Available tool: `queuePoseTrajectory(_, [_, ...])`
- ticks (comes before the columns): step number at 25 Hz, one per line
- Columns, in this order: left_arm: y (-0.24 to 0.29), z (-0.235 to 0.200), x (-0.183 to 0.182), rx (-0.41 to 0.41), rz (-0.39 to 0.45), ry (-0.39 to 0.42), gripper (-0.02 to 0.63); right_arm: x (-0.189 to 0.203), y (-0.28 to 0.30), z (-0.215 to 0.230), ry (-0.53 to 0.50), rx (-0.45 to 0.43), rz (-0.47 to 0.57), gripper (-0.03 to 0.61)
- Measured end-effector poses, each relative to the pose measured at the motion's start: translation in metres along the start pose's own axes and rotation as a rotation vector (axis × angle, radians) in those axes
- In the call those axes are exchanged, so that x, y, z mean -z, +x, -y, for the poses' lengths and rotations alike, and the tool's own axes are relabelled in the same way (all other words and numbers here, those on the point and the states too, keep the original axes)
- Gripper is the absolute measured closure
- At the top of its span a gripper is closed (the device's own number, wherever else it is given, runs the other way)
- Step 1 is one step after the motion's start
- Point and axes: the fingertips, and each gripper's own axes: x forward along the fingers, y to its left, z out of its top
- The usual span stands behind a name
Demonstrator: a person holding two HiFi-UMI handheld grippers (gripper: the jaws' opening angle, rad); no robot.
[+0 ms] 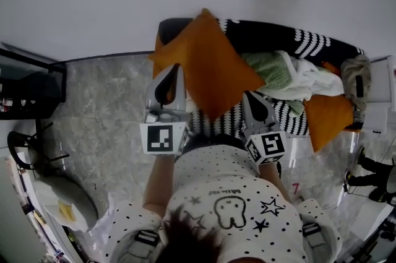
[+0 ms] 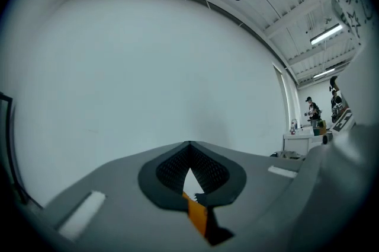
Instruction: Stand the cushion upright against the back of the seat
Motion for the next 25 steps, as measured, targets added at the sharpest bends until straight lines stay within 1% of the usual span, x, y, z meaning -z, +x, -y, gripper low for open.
queuePoseTrajectory(4, [-0.012,0.015,0.014,0.033,-0.028,-0.018,0.614,-0.001,-0.002,-0.001,-0.007,0.006,-0.002,0.58])
queuePoseTrajectory(12, [-0.036,0.043,0.03,0.089,-0.074,-0.038,0.614,0.001,-0.009,-0.002,-0.01,0.007,-0.016,0.58])
queuePoseTrajectory(15, [-0.042,0.048,0.035,0.096,-0.085,-0.041,0.614,-0.001,-0.011,-0.002,-0.011,0.01,-0.012,0.58])
queuePoseTrajectory(18, [-0.048,0.051,0.038,0.093,-0.086,-0.062,0.614,0.0,-0.014,-0.004,-0.012,0.008,-0.011,0.58])
queuePoseTrajectory(21, [-0.052,0.056,0.045,0.104,-0.1,-0.067,0.614,0.004,-0.017,-0.007,-0.015,0.001,-0.025,0.58])
queuePoseTrajectory(25, [-0.055,0.059,0.053,0.108,-0.121,-0.099,0.614,0.008,-0.018,-0.01,-0.018,-0.006,-0.039,0.58])
